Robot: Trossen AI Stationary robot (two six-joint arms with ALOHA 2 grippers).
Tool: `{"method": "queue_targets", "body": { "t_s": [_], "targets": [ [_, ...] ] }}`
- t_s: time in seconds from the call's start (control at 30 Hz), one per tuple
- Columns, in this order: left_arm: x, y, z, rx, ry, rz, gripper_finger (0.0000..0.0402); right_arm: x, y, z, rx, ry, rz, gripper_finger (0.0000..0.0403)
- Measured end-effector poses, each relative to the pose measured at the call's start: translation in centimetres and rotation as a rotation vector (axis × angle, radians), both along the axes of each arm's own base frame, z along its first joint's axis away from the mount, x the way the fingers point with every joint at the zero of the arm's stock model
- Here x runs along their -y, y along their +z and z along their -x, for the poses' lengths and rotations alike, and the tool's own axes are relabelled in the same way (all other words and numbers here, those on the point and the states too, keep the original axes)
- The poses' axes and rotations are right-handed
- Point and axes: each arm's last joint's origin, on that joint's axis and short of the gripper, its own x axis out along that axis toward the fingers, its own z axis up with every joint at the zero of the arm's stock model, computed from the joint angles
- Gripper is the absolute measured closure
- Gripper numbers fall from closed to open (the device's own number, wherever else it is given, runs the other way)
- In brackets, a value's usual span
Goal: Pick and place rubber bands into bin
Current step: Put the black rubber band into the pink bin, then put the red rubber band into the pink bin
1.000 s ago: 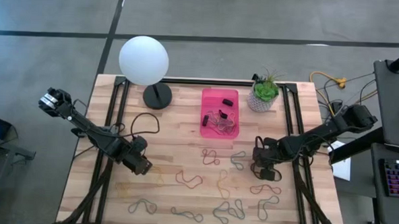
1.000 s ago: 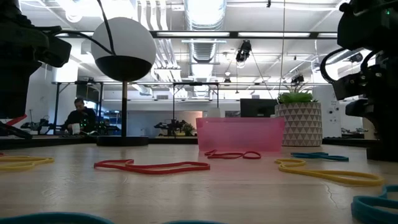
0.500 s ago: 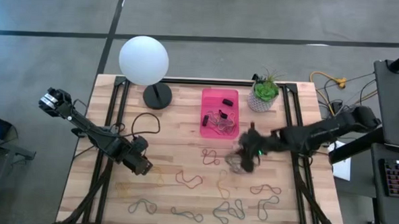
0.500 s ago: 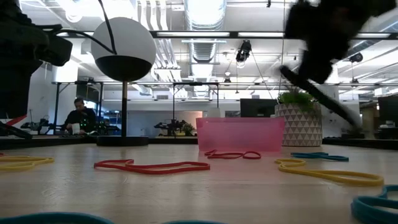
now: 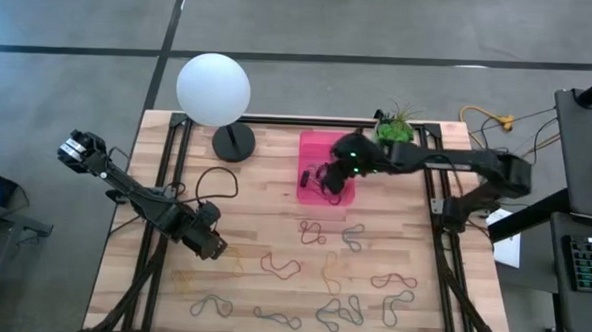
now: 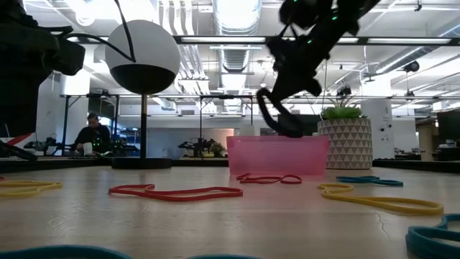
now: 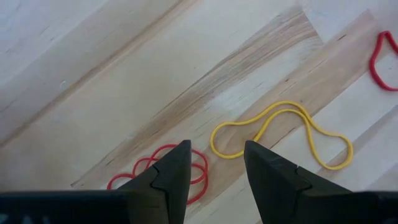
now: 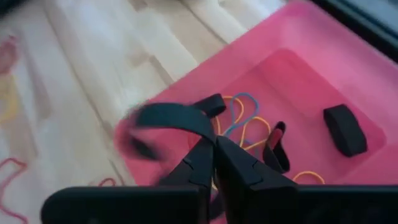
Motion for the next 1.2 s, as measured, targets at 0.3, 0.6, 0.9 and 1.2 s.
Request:
{"method": "queue_targets", "body": {
  "t_s": [0.3,0.6,0.9,1.2],
  "targets": [
    [0.0,0.0,0.0,0.003,0.002,-0.003,0.0268,0.9,-2.4,-4.0,-0.381,0.006,0.143,0.0324],
    [0.0,0.0,0.0,0.005,0.002,-0.002,0.0268,0.1,-1.7,-4.6,-0.482,0.021,0.259,0.0261],
    [0.3,0.1,-0.5,0.05,-0.053,0.008,0.0268,-4.2,1.6,-2.0,-0.387,0.419,0.143,0.0235],
    [1.2,0.9,-2.1,0.236,-0.219,0.007,0.0268,-11.1,-0.8,3.8,-0.599,0.652,-0.011,0.0231]
  ]
}}
